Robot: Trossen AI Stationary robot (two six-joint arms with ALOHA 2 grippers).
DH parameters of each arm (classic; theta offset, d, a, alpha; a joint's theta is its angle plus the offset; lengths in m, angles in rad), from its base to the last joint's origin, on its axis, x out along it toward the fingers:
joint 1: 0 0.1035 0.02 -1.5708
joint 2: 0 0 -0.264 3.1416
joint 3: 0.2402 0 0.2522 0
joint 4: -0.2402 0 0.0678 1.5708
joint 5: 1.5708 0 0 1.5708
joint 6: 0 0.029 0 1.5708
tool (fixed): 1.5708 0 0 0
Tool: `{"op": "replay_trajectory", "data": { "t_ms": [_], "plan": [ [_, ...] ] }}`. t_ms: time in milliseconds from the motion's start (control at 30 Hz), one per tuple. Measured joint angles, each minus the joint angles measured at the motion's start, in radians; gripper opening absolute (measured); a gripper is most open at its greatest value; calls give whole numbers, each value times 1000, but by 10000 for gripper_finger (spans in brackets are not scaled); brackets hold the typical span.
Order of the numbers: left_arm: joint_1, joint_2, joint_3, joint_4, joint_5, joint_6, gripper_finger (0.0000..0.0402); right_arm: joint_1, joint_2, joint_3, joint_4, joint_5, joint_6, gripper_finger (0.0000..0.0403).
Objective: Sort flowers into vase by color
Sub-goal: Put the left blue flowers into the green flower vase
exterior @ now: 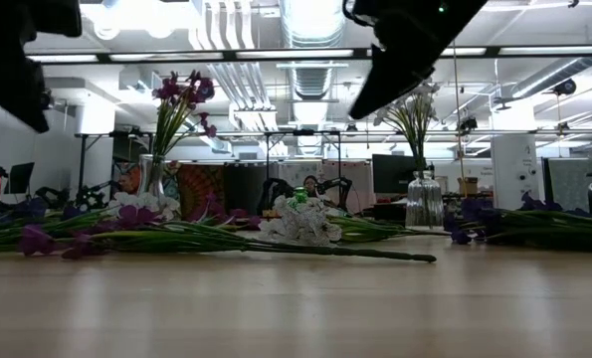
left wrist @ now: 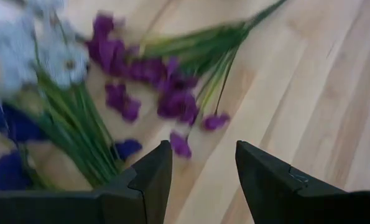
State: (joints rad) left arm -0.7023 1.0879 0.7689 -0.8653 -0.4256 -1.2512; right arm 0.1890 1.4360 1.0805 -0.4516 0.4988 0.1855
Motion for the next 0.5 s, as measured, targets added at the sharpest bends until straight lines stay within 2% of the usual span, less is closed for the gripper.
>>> {"op": "replay_trajectory", "data": {
  "t_ms": [167,367,500],
  "plan": [
    [0,42,0,1,8,-20,160,0,-15,63,-149,0,40,201],
    [0,77,0,1,-14,-14,160,0,-21,71,-155,-2,33,201],
    [0,103,0,2,-64,-12,160,0,-13,19,-64,-1,-21,201]
  ]
}}
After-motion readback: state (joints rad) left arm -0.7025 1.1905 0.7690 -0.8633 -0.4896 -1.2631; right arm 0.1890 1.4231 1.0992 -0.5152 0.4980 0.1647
